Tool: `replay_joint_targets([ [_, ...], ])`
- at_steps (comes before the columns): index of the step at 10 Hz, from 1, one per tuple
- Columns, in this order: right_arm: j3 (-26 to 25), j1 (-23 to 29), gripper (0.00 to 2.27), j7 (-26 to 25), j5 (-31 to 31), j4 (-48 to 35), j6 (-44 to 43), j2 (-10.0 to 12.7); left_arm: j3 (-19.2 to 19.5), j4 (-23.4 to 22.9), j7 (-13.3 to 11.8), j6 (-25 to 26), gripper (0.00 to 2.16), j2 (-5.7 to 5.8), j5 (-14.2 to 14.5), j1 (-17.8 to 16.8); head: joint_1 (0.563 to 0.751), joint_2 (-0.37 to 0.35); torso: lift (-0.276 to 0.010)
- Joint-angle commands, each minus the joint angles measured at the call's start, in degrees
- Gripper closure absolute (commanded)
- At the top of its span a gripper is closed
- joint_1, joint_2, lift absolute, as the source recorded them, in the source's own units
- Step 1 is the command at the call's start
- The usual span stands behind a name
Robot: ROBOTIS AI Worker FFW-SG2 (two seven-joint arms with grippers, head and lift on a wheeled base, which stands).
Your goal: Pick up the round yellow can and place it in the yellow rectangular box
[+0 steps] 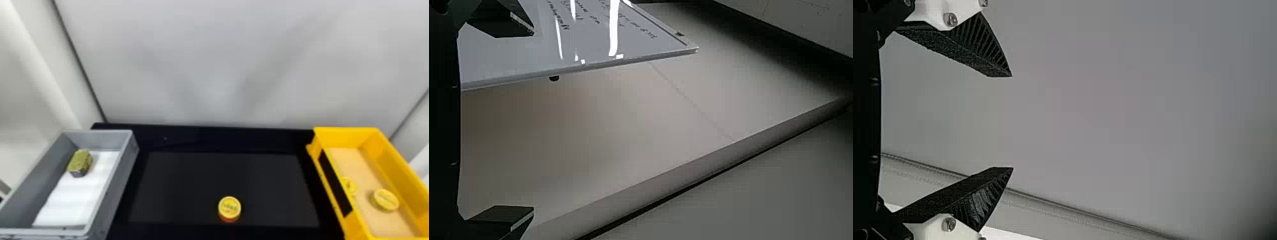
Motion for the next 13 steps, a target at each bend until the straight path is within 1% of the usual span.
replay_joint_targets([
  [1,0.0,0.0,0.13,0.5,0.0,0.0,0.1,0.0,0.0,0.0,0.0,0.0,0.03,-0.15,0.0,0.0,0.686,0.014,-0.056],
  [4,-0.1,0.0,0.13,1.1,0.2,0.1,0.1,0.0,0.0,0.0,0.0,0.0,0.03,-0.15,0.0,0.0,0.686,0.014,-0.056],
  [6,1.6,-0.1,0.13,2.1,0.2,1.3,-1.3,0.0,0.1,0.0,0.0,0.1,0.03,-0.15,0.0,0.0,0.686,0.014,-0.056],
  [7,3.9,-0.2,0.13,3.1,0.3,2.9,-4.6,-0.1,0.2,0.0,0.0,0.1,0.03,-0.15,0.0,-0.1,0.686,0.014,-0.056],
  [8,6.2,-0.6,0.13,4.8,1.9,3.7,-5.6,0.0,0.2,0.0,0.0,0.1,0.03,-0.15,0.0,-0.1,0.686,0.014,-0.056],
  [9,8.4,-1.1,0.14,7.4,2.9,4.7,-5.4,0.1,0.1,0.1,0.0,0.1,0.03,-0.15,0.0,-0.1,0.686,0.014,-0.056],
  [10,10.9,-1.5,0.14,8.5,3.2,5.8,-5.0,0.1,0.2,0.1,0.0,0.2,0.03,-0.15,0.0,-0.1,0.686,0.014,-0.056],
  [11,13.0,-1.5,0.15,8.6,3.0,6.7,-5.2,0.4,0.2,0.1,0.0,0.2,0.03,-0.15,0.0,-0.1,0.686,0.014,-0.056],
  [12,13.8,-1.4,0.15,9.5,2.6,7.1,-5.4,1.1,0.3,0.1,0.0,0.2,0.03,-0.15,0.0,-0.1,0.686,0.014,-0.056],
  [13,13.8,-1.4,0.15,11.3,2.6,7.6,-5.4,2.5,0.5,0.0,0.0,0.2,0.03,-0.15,0.0,-0.1,0.686,0.014,-0.056],
])
